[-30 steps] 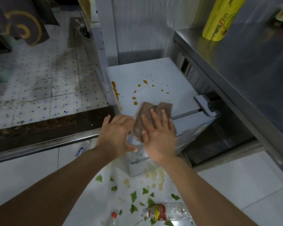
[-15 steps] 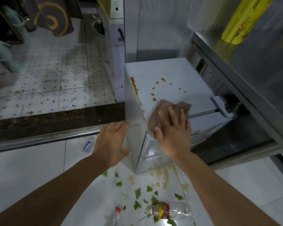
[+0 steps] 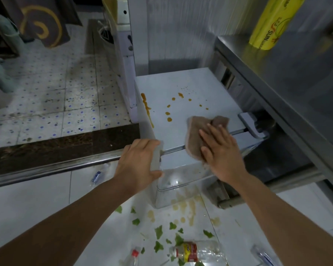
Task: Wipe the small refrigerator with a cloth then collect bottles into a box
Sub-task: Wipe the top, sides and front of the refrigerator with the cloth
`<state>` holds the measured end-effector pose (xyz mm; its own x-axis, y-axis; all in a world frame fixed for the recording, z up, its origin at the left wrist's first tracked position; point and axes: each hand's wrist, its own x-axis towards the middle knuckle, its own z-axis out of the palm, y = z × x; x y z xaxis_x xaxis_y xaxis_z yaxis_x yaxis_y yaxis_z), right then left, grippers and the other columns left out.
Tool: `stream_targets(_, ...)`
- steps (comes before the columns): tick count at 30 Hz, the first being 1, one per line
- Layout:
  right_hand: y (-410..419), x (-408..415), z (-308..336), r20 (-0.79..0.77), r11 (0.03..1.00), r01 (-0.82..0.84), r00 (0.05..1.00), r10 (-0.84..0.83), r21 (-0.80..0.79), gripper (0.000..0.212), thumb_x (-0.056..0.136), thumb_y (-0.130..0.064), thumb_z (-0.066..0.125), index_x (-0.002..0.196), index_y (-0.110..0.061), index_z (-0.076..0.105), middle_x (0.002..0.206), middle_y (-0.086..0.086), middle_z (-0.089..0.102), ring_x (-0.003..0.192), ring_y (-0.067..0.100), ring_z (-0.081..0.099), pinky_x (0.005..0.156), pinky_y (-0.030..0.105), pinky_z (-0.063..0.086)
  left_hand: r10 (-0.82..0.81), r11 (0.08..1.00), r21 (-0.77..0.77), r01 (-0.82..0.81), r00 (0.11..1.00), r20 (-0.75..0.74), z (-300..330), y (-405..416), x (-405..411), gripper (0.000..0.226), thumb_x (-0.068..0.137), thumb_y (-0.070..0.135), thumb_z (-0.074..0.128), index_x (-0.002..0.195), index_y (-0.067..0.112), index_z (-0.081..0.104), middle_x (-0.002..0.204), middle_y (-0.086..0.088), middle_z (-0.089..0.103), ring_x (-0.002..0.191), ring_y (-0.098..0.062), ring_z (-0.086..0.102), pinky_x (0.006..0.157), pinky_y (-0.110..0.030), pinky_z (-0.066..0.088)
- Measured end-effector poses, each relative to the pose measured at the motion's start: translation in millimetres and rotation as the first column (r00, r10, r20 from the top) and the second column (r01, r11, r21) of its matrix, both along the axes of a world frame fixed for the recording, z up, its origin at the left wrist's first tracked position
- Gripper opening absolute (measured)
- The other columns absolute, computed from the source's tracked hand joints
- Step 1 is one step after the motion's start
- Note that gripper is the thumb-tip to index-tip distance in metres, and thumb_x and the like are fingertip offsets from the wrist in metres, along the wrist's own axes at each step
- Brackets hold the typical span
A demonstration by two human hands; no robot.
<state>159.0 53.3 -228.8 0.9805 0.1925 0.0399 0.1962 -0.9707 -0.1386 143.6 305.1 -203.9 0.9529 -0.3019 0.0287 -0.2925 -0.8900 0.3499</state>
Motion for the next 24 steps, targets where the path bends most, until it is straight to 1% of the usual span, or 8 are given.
stream_targets(3,-37,10,4,0.007,0.99,0.136,0.991,-0.136,-0.018,0.07,0.089,-0.052,0.004,0.15,-0.023,0.023,0.159,0.007,0.016,0.147,0.031,0.007,0.119,0.048,0.012,-0.024,0.999,-0.024,0.025,1.0,0.014,3,-24,8,0.082,0.069,0.051,0.072,0.138,0.026,0.036,0.141,0.007,0.04,0.13,-0.013,0.032,0.107,-0.027,0.021)
stream_targets(6,-28,10,3,-0.003,0.97,0.241,0.971,-0.241,-0.044,0.063,0.096,-0.049,0.014,0.152,-0.02,0.016,0.16,0.01,0.009,0.147,0.034,0.002,0.12,0.048,0.006,-0.069,0.998,-0.004,0.069,0.997,0.017,7,-47,17,0.083,0.07,0.054,0.07,0.139,0.024,0.035,0.143,0.006,0.038,0.131,-0.013,0.032,0.108,-0.026,0.018)
stream_targets(8,-19,1,0,-0.013,0.98,0.192,0.981,-0.193,-0.049,0.061,0.098,-0.048,0.017,0.152,-0.02,0.014,0.16,0.009,0.007,0.147,0.034,0.001,0.12,0.047,0.001,-0.097,0.995,0.026,0.097,0.995,0.006,11,-63,25,0.086,0.07,0.055,0.07,0.141,0.023,0.033,0.146,0.006,0.036,0.133,-0.013,0.031,0.109,-0.027,0.019)
stream_targets(11,-33,-9,4,0.022,0.999,0.04,0.999,-0.04,0.002,0.059,0.096,-0.043,0.023,0.145,-0.014,0.037,0.155,0.01,0.026,0.144,0.034,0.018,0.118,0.049,0.015,-0.13,0.989,0.065,0.133,0.991,-0.038,16,-83,38,0.087,0.07,0.055,0.07,0.142,0.024,0.034,0.148,0.007,0.034,0.134,-0.013,0.031,0.11,-0.029,0.022)
stream_targets(12,-46,-7,7,0.013,0.999,0.042,0.999,-0.042,0.001,0.06,0.095,-0.043,0.02,0.145,-0.014,0.038,0.155,0.009,0.026,0.145,0.033,0.018,0.118,0.05,0.017,-0.139,0.987,0.08,0.142,0.989,-0.045,17,-88,42,0.086,0.069,0.055,0.071,0.141,0.024,0.036,0.148,0.008,0.035,0.134,-0.013,0.033,0.109,-0.029,0.024)
stream_targets(15,-77,3,10,0.002,0.993,0.083,0.997,-0.083,-0.078,0.066,0.094,-0.05,0.004,0.15,-0.019,0.019,0.16,0.005,0.006,0.147,0.027,-0.002,0.12,0.042,-0.001,-0.157,0.976,0.148,0.159,0.987,-0.025,17,-95,49,0.08,0.067,0.057,0.071,0.135,0.026,0.044,0.145,0.01,0.04,0.129,-0.012,0.038,0.105,-0.028,0.027)
stream_targets(19,-74,18,6,0.002,0.979,0.127,0.992,-0.129,-0.158,0.06,0.098,-0.037,0.03,0.152,-0.018,0.01,0.16,0.004,-0.004,0.143,0.025,-0.017,0.113,0.038,-0.013,-0.169,0.963,0.207,0.174,0.985,-0.042,20,-96,53,0.076,0.066,0.062,0.069,0.13,0.026,0.05,0.142,0.011,0.043,0.126,-0.011,0.041,0.102,-0.027,0.028)
stream_targets(24,-63,85,17,-0.062,0.974,0.143,0.986,-0.156,-0.174,0.062,0.1,-0.042,0.023,0.152,-0.014,0.006,0.161,0.007,-0.006,0.146,0.032,-0.011,0.115,0.042,-0.007,-0.191,0.94,0.271,0.205,0.978,-0.077,33,-106,72,0.054,0.075,0.061,0.059,0.115,0.024,0.056,0.121,0.006,0.055,0.11,-0.015,0.048,0.091,-0.029,0.031)
